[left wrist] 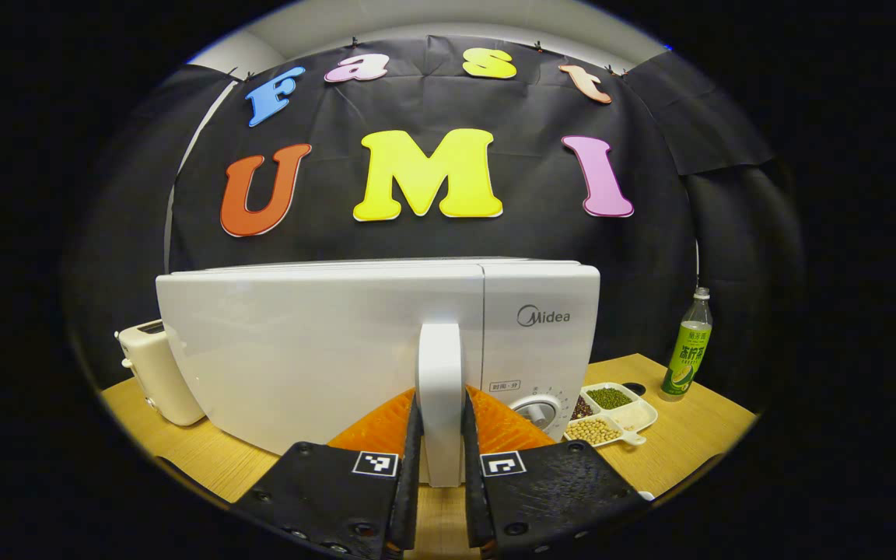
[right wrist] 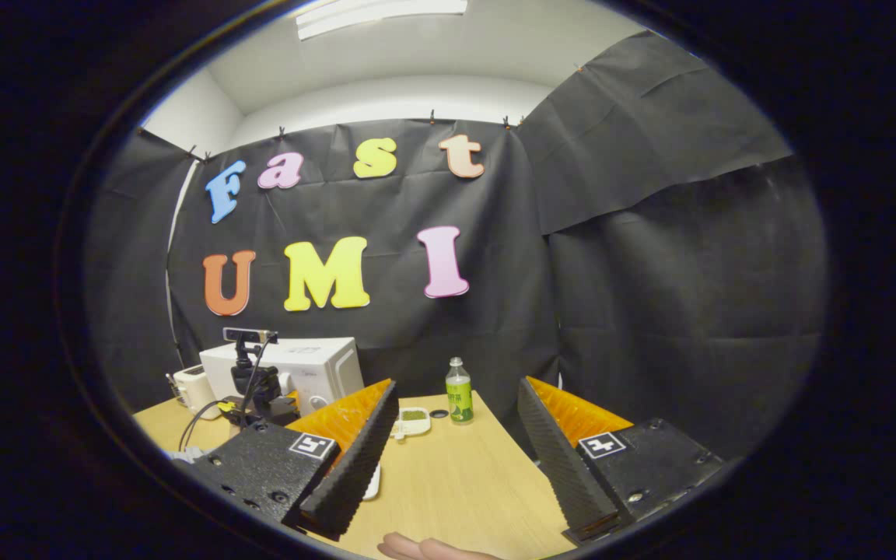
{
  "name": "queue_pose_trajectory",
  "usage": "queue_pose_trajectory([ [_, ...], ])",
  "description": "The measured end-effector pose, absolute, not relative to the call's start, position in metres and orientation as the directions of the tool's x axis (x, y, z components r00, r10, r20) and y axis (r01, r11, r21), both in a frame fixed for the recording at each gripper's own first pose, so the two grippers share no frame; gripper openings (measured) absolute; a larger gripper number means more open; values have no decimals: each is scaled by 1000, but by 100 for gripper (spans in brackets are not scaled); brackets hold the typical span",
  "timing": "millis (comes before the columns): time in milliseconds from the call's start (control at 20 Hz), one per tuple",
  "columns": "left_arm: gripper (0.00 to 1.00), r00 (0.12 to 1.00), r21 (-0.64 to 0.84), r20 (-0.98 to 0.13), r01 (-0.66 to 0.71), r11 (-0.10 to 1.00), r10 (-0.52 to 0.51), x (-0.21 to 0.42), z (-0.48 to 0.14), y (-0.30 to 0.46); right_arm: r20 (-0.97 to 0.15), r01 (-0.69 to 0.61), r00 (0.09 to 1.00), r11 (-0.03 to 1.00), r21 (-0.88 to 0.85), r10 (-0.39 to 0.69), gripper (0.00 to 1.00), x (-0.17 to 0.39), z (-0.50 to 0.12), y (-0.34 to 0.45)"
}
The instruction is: Open the microwave oven with the left hand, put the food in, and close the microwave oven.
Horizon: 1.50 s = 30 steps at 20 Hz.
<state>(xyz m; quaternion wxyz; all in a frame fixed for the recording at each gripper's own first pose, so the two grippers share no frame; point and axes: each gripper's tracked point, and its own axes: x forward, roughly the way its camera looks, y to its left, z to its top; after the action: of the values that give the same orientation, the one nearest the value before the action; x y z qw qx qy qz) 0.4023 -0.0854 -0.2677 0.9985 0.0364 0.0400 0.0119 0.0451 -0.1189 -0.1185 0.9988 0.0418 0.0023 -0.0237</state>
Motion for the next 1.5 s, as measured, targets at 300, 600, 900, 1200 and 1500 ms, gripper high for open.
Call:
queue_pose_trajectory([
  [300,14,996,49,-92,-11,999,15,400,-269,-87,-10,57,998,995,76,-57,92,31,-118,-123],
  [600,2,991,6,-129,27,1000,-26,390,-269,-87,0,70,998,995,64,-70,92,16,-113,-130],
  [900,1,989,40,-106,107,993,-102,340,-269,-81,-13,50,999,995,88,-49,99,14,-117,-120],
  [1200,1,977,45,-81,202,978,-198,283,-269,-60,-51,-16,999,998,68,19,99,9,-140,-78],
  [1500,1,966,54,-87,249,967,-244,219,-268,-18,-78,-63,995,997,49,67,92,-6,-151,-48],
])
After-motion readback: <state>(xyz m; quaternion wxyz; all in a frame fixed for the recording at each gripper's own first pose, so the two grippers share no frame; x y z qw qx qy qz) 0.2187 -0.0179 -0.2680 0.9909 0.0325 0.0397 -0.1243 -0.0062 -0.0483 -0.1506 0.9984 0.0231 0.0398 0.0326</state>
